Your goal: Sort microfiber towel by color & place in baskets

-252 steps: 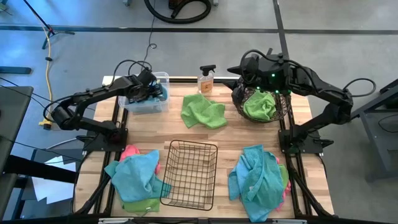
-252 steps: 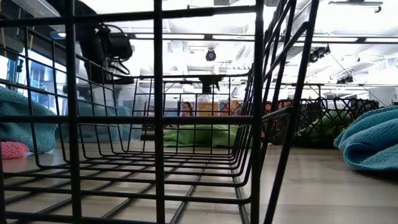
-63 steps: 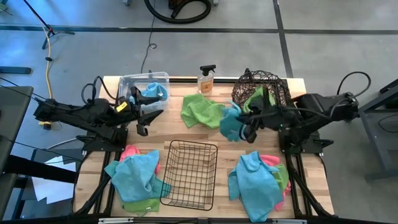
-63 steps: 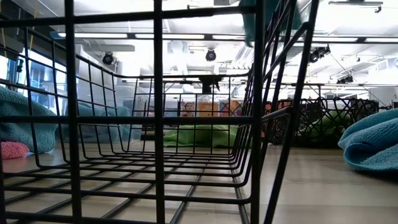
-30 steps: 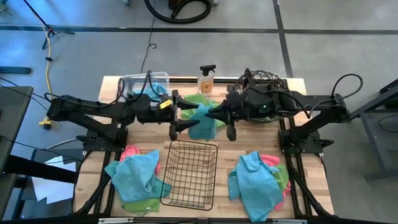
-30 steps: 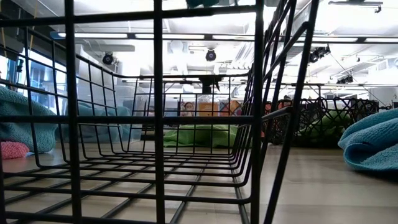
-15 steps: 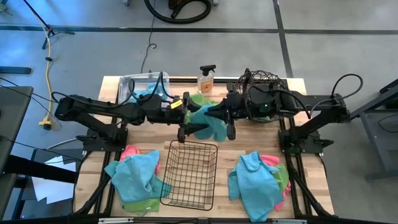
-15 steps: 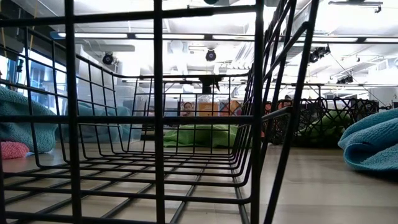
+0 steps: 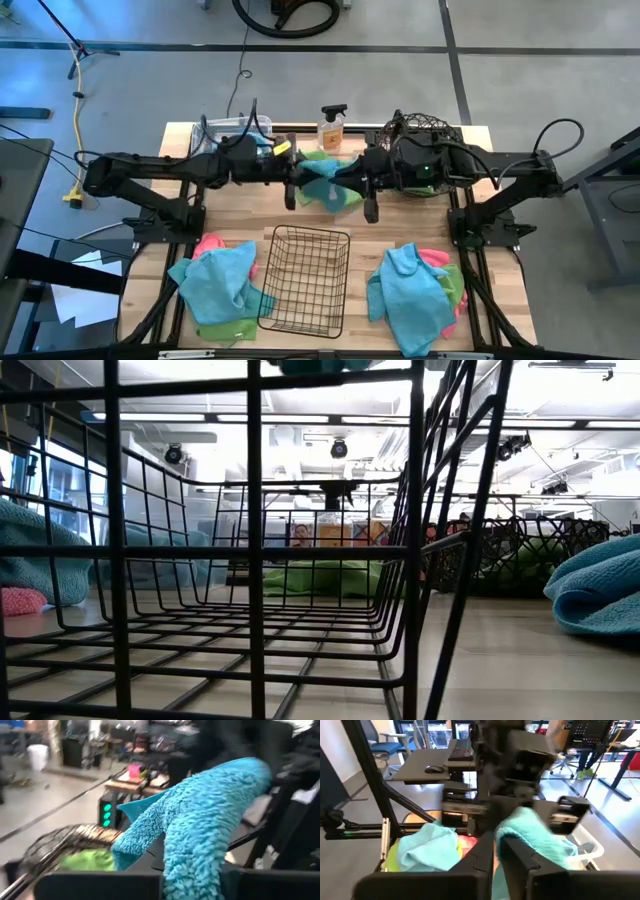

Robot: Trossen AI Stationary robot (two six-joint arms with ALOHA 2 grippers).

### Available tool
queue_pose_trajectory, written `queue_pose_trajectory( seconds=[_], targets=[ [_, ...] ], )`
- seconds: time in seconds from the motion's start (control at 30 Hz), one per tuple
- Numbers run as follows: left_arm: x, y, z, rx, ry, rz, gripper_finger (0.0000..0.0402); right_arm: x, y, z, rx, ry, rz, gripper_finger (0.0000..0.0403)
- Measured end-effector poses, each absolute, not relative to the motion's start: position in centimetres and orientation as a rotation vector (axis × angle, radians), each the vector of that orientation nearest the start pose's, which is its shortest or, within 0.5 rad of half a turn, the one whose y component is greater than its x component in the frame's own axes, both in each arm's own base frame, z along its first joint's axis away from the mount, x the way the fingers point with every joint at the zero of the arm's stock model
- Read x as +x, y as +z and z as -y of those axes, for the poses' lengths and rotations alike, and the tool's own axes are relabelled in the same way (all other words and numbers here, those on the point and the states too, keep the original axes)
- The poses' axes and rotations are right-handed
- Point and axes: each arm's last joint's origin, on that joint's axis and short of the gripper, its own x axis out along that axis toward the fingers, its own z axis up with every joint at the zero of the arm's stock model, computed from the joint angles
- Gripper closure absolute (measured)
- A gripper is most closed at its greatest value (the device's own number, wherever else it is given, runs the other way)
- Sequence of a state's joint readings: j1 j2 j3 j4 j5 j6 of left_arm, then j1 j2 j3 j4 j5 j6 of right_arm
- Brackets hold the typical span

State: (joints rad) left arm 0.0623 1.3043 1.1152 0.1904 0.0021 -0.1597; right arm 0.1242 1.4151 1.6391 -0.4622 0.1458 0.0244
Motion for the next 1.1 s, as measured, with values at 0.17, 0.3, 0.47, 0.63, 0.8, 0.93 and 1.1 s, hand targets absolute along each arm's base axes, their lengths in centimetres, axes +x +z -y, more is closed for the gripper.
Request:
queue_pose_trajectory(
  seconds=[0.17, 0.3, 0.47, 0.63, 0.8, 0.93, 1.1],
  targets=[
    [27.6, 37.7, -2.4, -0.135, 0.113, -0.073, 0.0398, 28.9, 46.7, -3.0, 0.006, -0.089, -0.243, 0.0286],
    [25.3, 38.1, -2.6, -0.099, 0.22, -0.139, 0.0399, 27.6, 48.6, -2.6, -0.048, -0.161, -0.249, 0.0216],
    [21.3, 38.0, -2.6, -0.084, 0.371, -0.139, 0.04, 25.9, 50.1, -2.1, -0.077, -0.275, -0.295, 0.0162],
    [16.6, 35.1, -2.8, -0.16, 0.607, -0.094, 0.0401, 25.1, 49.7, -1.9, -0.047, -0.304, -0.383, 0.0151],
    [13.0, 31.6, -3.3, -0.282, 0.883, -0.122, 0.0401, 25.1, 48.0, -1.8, -0.041, -0.373, -0.485, 0.0151],
    [11.7, 32.2, -4.5, -0.294, 1.069, -0.101, 0.0401, 25.4, 47.2, -1.3, -0.059, -0.449, -0.512, 0.0151],
    [11.7, 32.9, -7.3, -0.292, 1.244, -0.181, 0.0402, 25.7, 46.7, 0.1, -0.054, -0.515, -0.53, 0.0151]
  ],
)
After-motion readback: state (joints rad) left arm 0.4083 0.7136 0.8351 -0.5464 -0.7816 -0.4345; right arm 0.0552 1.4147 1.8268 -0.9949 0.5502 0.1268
